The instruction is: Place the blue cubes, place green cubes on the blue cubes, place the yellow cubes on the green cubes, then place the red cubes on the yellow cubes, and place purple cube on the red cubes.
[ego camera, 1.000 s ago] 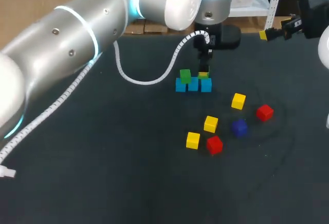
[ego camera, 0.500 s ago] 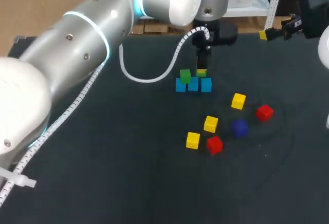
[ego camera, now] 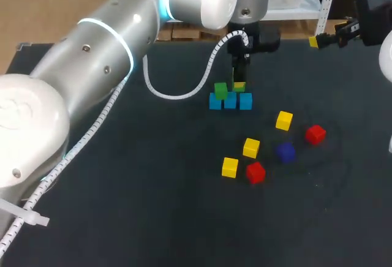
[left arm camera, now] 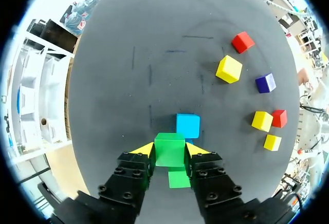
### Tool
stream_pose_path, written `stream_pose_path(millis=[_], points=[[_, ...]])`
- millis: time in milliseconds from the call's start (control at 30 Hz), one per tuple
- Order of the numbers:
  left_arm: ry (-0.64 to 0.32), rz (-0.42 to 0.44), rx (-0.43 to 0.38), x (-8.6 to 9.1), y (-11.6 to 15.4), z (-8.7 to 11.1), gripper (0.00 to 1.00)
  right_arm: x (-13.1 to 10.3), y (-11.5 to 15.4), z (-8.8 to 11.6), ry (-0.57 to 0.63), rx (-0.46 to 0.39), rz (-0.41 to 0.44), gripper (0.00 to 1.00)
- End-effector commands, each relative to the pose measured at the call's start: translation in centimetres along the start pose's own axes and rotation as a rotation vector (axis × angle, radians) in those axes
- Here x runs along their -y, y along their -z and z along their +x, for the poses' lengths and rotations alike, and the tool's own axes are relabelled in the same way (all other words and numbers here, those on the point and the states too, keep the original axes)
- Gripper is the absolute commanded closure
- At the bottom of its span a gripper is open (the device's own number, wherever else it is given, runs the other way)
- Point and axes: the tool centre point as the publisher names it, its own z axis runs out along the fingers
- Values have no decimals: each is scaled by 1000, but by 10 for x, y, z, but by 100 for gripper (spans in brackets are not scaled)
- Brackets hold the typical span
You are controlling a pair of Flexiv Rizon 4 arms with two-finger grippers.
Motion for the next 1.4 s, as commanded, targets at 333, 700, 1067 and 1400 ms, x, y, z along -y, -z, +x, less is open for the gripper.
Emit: stream_pose_path(millis=[333,700,1067,1400], points=[[18,0,6,1,-8,-2,100,1,0,0,1,3,-5,0],[14,7,4,2,-9,0,90,1,0,0,1,3,-5,0],[6,20,1,7,-9,-1,74,1,0,0,1,3,-5,0],[10,30,3,8,-9,-1,58,1,0,0,1,3,-5,0]])
